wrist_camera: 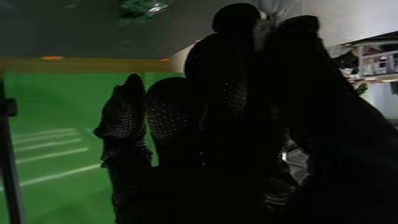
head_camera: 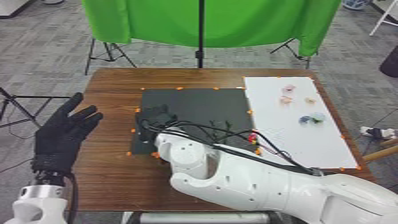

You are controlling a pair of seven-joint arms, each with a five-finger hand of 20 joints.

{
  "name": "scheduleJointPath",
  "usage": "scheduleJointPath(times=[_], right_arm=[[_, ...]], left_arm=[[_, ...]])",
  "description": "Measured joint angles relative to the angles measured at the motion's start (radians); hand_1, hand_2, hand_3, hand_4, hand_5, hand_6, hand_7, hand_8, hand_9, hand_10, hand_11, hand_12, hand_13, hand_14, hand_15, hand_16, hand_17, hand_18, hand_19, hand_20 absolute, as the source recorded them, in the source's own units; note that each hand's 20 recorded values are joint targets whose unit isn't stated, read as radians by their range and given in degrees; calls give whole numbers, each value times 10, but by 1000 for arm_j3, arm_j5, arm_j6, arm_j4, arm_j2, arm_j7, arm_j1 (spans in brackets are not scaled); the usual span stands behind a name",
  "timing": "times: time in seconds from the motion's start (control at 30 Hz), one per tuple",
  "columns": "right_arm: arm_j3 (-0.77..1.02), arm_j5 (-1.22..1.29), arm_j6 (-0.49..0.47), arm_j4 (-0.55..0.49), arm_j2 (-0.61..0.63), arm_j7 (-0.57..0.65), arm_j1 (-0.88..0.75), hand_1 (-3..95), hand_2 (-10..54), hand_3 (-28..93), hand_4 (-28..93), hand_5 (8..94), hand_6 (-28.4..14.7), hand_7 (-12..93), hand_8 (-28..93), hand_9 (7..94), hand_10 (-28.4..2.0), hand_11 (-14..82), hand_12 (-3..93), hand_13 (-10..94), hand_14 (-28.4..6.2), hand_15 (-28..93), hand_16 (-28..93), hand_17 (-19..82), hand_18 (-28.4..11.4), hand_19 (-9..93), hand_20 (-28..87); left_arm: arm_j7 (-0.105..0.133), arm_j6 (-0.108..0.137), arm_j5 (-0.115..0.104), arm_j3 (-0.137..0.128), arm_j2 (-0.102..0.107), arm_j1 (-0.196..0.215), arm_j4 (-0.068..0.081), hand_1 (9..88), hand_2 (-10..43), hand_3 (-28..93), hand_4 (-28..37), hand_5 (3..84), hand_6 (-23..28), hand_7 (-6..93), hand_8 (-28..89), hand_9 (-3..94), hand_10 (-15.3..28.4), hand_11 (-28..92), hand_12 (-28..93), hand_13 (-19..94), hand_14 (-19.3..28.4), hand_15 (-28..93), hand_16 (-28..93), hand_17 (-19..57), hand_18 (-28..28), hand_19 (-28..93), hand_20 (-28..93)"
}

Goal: Arrange flowers

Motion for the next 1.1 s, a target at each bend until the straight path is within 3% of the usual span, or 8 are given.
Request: scheduleJointPath(times=[0.07, 0.3, 0.5, 0.63, 0.8, 0.93, 1.1], right_arm=[[-2, -22, -10, 0, 0, 5, 3, 405, -95, 723, -283, 751, -10, 184, -111, 731, -124, 587, 211, 653, -116, 825, 214, 240, -278, 839, 505], [-11, -69, -17, -7, 2, 30, 11, 388, -95, 699, -283, 722, -20, 180, -123, 717, -133, 587, 212, 649, -123, 830, 212, 245, -283, 846, 509], [53, -70, -27, -64, 26, 40, -28, 384, -95, 680, -283, 672, -39, 167, -121, 683, -151, 585, 210, 621, -137, 832, 210, 235, -284, 841, 509], [136, -36, -13, -143, 68, 46, -73, 365, -95, 695, -283, 628, -46, 151, -118, 648, -163, 565, 195, 595, -142, 815, 191, 214, -284, 805, 497], [331, 51, 137, -308, 171, 47, -198, 358, -95, 707, -283, 635, -33, 152, -116, 660, -159, 527, 175, 600, -138, 801, 173, 218, -284, 800, 475], [453, 73, 293, -418, 308, 78, -288, 357, -95, 719, -283, 625, -35, 152, -116, 655, -160, 500, 170, 595, -136, 790, 169, 213, -283, 798, 466], [645, 114, 305, -457, 498, 151, -414, 362, -95, 738, -282, 622, -23, 166, -120, 671, -151, 497, 171, 601, -125, 783, 163, 209, -275, 792, 455]], left_arm=[[0, 0, -2, 3, 1, -8, 4, 232, 85, 794, -269, 334, 70, 171, -133, 390, 194, 201, 176, 277, 284, 431, -17, -123, 284, 643, -161], [-4, 0, -3, 0, 1, -10, 4, 225, 76, 810, -263, 340, 69, 172, -131, 381, 196, 194, 166, 255, 284, 424, -33, -120, 284, 655, -213], [-8, 4, -3, -25, -8, 40, -14, 221, 54, 840, -277, 357, 68, 163, -123, 373, 209, 183, 138, 230, 284, 415, -71, -123, 284, 635, -175], [-7, 4, -3, -31, -29, 73, -19, 223, 46, 847, -280, 358, 73, 135, -110, 348, 205, 183, 117, 209, 284, 410, -85, -123, 284, 612, -124], [-3, 3, -6, -25, -54, 78, -14, 219, 54, 824, -279, 349, 68, 113, -103, 327, 194, 172, 100, 209, 275, 391, -83, -103, 284, 614, -96], [15, 3, -15, -20, -57, 85, -13, 216, 57, 822, -280, 343, 67, 110, -103, 324, 191, 171, 97, 210, 271, 385, -82, -102, 284, 609, -88], [39, 5, -26, -16, -53, 106, -13, 216, 58, 821, -278, 340, 67, 107, -102, 321, 191, 173, 94, 210, 269, 382, -80, -103, 284, 602, -73]])
